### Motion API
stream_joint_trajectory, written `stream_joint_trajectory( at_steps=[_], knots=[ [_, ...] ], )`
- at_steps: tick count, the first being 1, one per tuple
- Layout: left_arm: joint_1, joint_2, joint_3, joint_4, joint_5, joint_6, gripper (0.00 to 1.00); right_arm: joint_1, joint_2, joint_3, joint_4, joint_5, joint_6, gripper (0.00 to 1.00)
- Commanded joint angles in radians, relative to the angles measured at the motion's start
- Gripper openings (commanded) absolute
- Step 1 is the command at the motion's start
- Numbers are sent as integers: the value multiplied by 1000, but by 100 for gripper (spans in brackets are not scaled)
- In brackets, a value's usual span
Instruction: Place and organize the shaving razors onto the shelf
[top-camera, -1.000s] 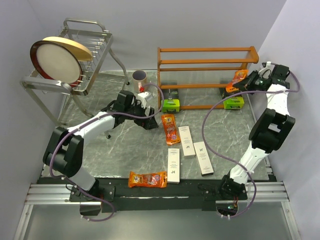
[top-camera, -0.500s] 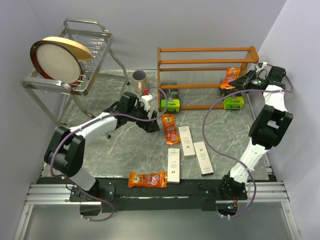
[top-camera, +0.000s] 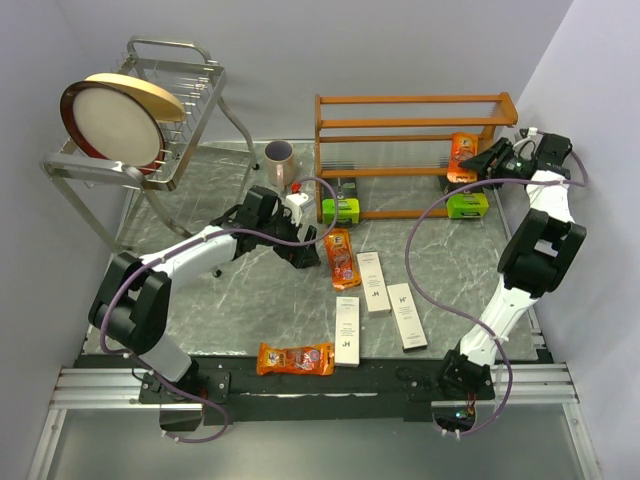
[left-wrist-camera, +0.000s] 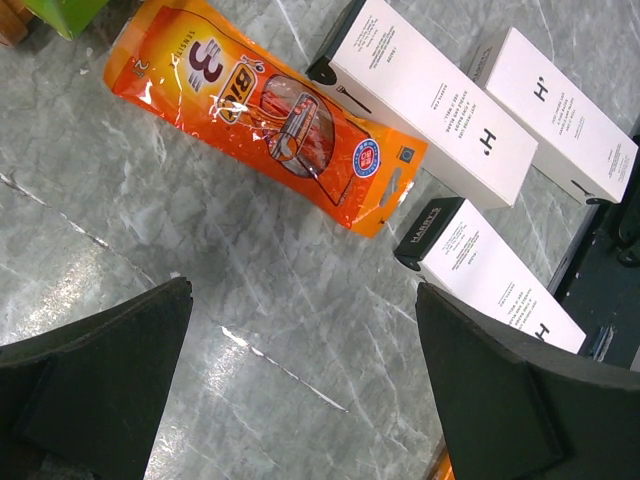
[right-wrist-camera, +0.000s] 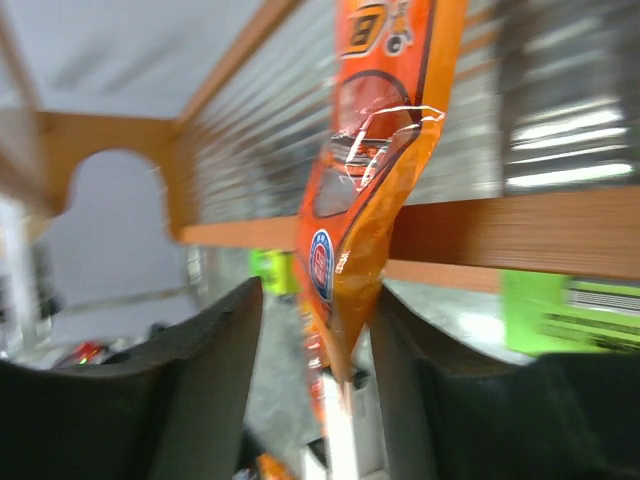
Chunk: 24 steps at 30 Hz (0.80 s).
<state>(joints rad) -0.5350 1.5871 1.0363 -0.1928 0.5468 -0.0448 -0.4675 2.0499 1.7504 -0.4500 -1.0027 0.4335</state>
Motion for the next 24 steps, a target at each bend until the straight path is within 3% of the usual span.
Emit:
stream_joint_trajectory(
  at_steps=[1,15,18,24],
  knots=[
    [-6,-10,27,18,-2,10,100,3,-77,41,-35,170,-70,57],
    [-6,-55,-2,41,10,-7,99,50,-220,9,-88,418,-167,80],
    [-5,-76,-8,44,5,-12,99,56,-281,-32,-110,444,-188,83],
    [0,-130,-24,36,-83,-9,99,116,-471,-171,-158,683,-274,81]
  ],
)
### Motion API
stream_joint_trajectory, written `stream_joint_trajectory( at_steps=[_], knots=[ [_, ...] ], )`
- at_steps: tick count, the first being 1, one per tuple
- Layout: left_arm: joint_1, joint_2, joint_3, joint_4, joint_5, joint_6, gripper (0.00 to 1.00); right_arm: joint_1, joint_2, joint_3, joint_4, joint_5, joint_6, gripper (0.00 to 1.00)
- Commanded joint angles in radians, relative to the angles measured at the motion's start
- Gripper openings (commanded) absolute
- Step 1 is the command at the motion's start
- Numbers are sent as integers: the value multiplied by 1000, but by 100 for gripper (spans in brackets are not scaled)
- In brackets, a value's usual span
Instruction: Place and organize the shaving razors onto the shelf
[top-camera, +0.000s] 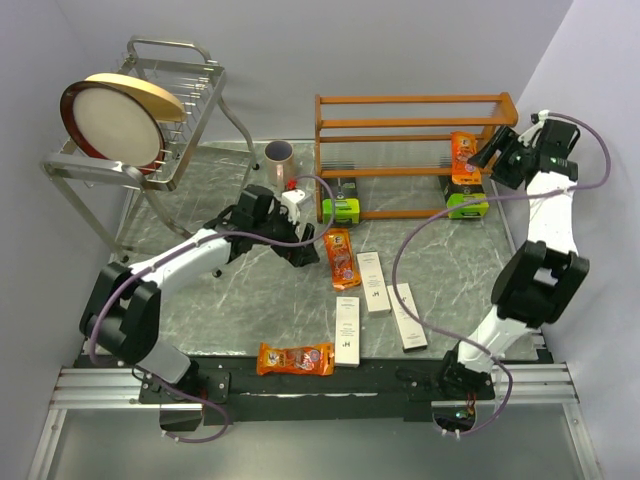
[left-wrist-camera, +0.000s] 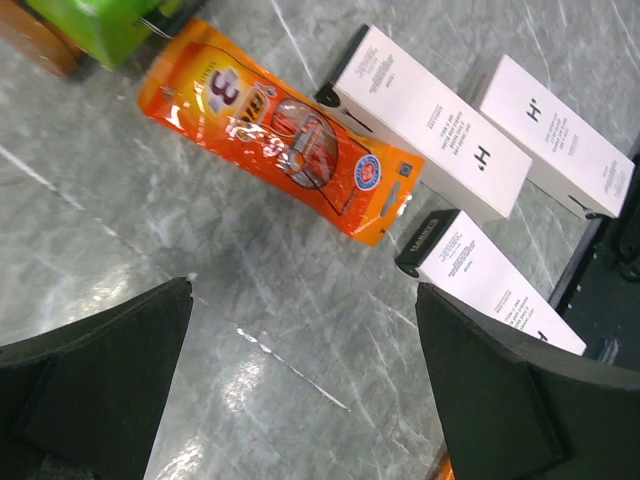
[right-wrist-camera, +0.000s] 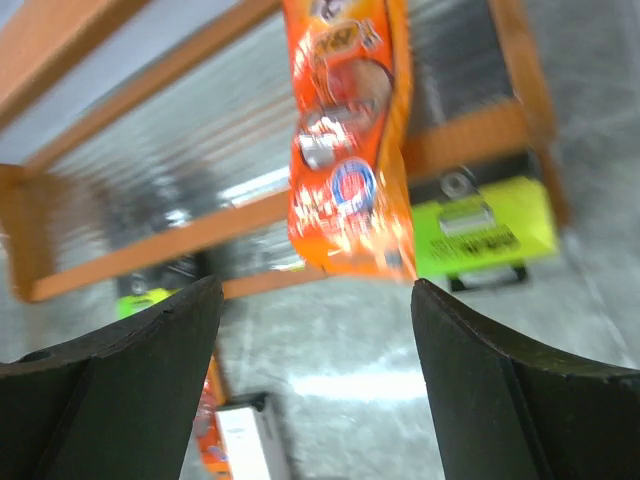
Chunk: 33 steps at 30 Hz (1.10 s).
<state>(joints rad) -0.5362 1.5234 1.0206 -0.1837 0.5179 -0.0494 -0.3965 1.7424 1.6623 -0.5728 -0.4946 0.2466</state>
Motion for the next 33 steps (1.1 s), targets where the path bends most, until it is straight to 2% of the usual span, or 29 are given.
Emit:
stream_joint_trajectory(
  at_steps=[1,2,3,5,6,7,13,19,26,33],
  knots=[
    [4,-84,-11,24,-79,-7,99,60,-193,-110,-23,197,-102,78],
    [8,-94,-13,17,-82,-7,99,80,-219,-134,-7,220,-127,73],
    [13,-103,-20,15,-78,-6,99,111,-253,-171,20,209,-139,57],
    [31,-134,-33,15,-55,-7,99,142,-265,-193,47,197,-145,33],
    [39,-146,-48,18,-50,-13,99,156,-262,-203,68,209,-139,10],
    [59,-167,-54,21,-44,-18,100,186,-259,-208,80,221,-130,0],
    [171,-232,-106,42,14,-66,99,294,-182,-184,116,359,-141,0],
    [297,-265,-140,59,60,-102,99,317,-69,-95,119,481,-126,0],
    [383,-276,-152,44,77,-107,99,314,8,-50,133,559,-102,0],
    [436,-273,-157,27,80,-104,99,311,69,4,159,556,-96,0]
  ],
)
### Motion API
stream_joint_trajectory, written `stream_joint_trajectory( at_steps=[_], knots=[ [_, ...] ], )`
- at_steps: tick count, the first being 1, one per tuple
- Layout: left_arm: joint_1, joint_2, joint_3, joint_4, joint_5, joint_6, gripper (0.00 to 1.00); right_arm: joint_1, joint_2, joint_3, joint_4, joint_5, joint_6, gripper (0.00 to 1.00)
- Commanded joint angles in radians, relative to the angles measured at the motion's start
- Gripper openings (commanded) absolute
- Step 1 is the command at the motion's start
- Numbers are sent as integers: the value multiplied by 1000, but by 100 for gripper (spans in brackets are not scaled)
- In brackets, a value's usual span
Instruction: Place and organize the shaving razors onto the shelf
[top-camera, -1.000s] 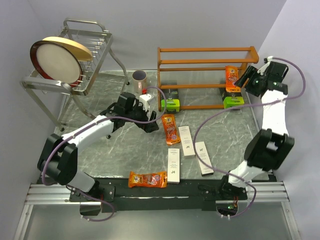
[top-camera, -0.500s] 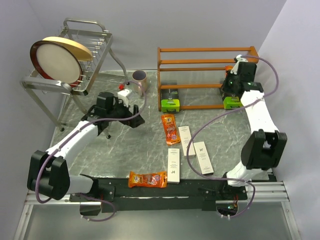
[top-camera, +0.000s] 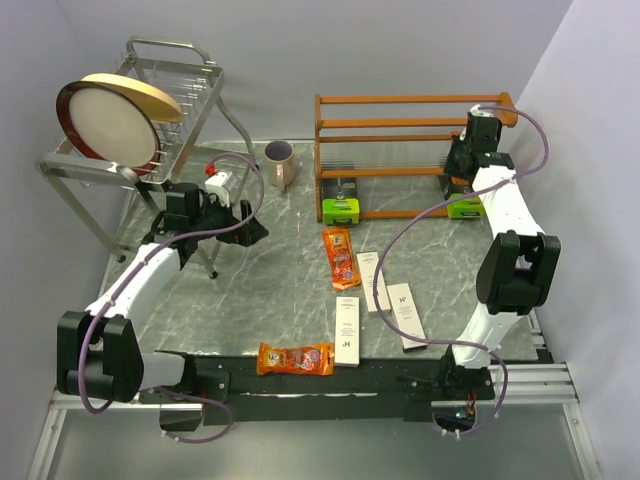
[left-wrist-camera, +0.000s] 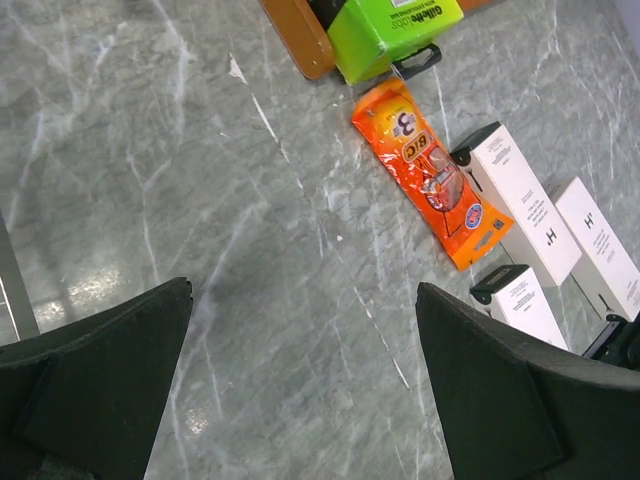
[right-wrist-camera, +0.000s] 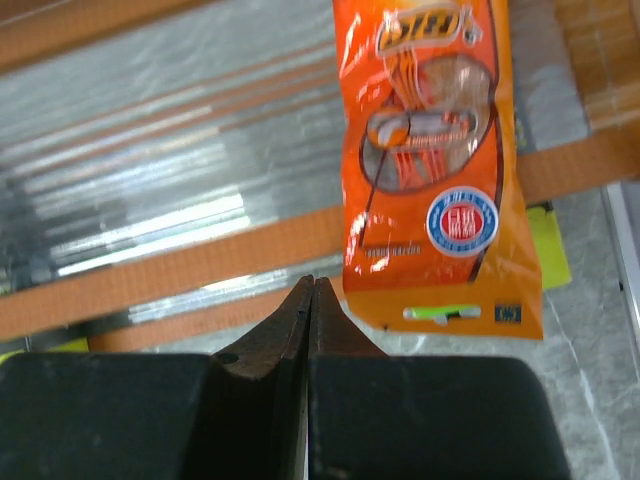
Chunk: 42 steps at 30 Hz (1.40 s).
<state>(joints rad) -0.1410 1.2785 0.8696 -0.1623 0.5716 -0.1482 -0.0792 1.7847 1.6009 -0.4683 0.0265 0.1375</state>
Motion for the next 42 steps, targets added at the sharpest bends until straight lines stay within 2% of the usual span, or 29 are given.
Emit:
stream_joint_trajectory(
  at_steps=[1,12,16,27,30,31,34,36,38,40,42],
  knots=[
    [44,-28,-7,4,27,-7,99,-7,33,70,56,42,13,0],
    [77,-19,-4,21,42,-16,99,-2,90,88,86,230,31,0],
    [75,-13,-4,23,68,-13,100,-5,93,83,92,251,34,0],
    [24,7,-15,27,102,-13,100,10,78,80,111,104,40,0],
    [-5,15,-11,15,91,7,100,12,18,-19,213,66,19,0],
    [-11,19,-12,15,86,9,99,16,-49,-129,335,62,4,0],
    [-26,38,-15,23,76,10,99,57,-139,-276,495,73,-119,0],
    [-34,51,-11,27,76,4,100,74,-172,-333,565,70,-270,0],
    [-48,62,-6,26,73,4,99,111,-192,-439,715,101,-429,0],
    [-55,73,5,17,68,15,99,116,-203,-508,834,102,-518,0],
    [-68,88,11,10,68,18,99,121,-196,-524,876,101,-604,0]
  ],
)
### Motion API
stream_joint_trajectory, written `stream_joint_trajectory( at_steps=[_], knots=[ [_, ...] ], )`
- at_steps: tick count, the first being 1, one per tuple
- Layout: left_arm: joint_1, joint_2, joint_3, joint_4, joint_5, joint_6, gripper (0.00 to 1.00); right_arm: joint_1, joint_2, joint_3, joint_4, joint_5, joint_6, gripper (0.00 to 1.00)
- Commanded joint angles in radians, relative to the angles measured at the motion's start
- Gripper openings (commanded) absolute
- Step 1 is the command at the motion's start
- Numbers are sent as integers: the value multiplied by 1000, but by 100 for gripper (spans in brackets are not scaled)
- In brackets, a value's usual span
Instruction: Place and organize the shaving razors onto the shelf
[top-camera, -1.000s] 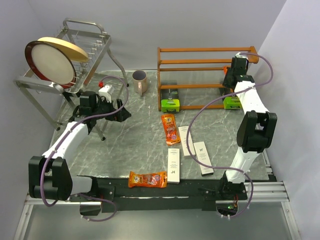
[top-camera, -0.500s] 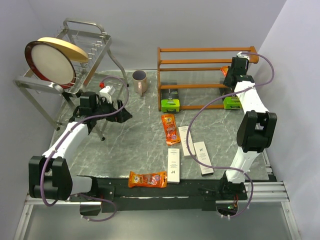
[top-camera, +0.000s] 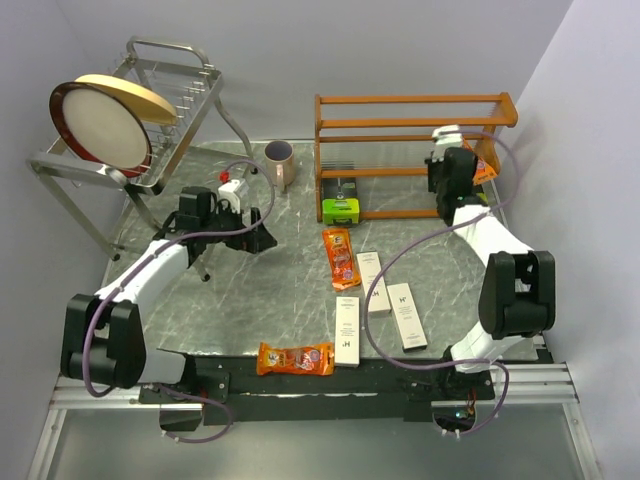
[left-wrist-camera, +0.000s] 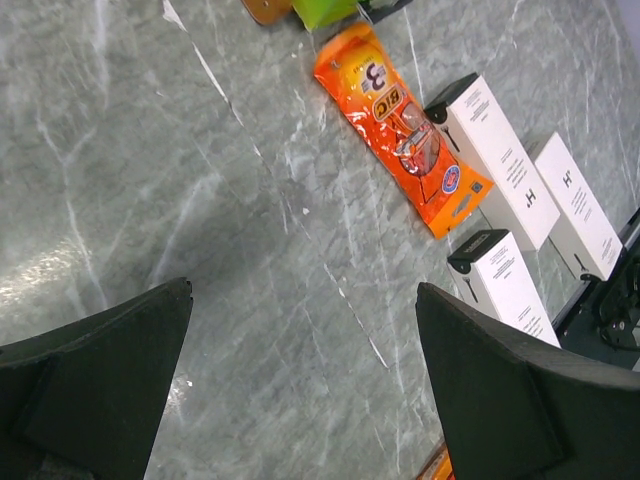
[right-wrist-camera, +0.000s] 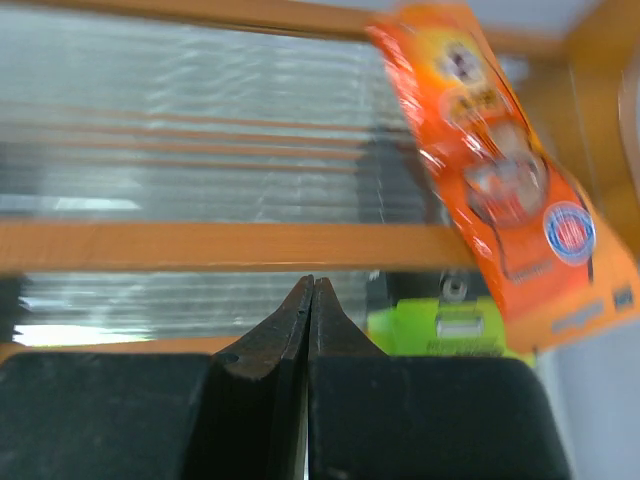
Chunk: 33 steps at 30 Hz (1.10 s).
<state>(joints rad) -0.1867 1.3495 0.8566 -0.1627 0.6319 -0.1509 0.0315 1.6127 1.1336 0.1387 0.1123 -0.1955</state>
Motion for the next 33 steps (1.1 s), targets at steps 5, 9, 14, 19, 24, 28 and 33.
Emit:
stream_joint_trajectory(
  at_steps=[5,9,14,19,24,28,33],
  knots=[
    [-49,42,27,19,9,14,100,10,9,-51,366,32,-376,0],
    [-68,59,50,-4,3,33,99,10,38,-52,444,10,-441,0],
    [-86,95,85,-17,-4,40,99,15,101,0,421,-3,-565,0],
    [-117,137,131,-21,-18,53,100,15,164,-21,535,-10,-723,0],
    [-151,168,162,-20,-32,63,99,-8,219,60,474,-2,-699,0],
    [-180,188,165,-5,-32,53,100,-27,263,103,461,20,-705,0],
    [-203,201,177,-11,-29,53,100,-61,326,159,450,40,-725,0]
  ],
)
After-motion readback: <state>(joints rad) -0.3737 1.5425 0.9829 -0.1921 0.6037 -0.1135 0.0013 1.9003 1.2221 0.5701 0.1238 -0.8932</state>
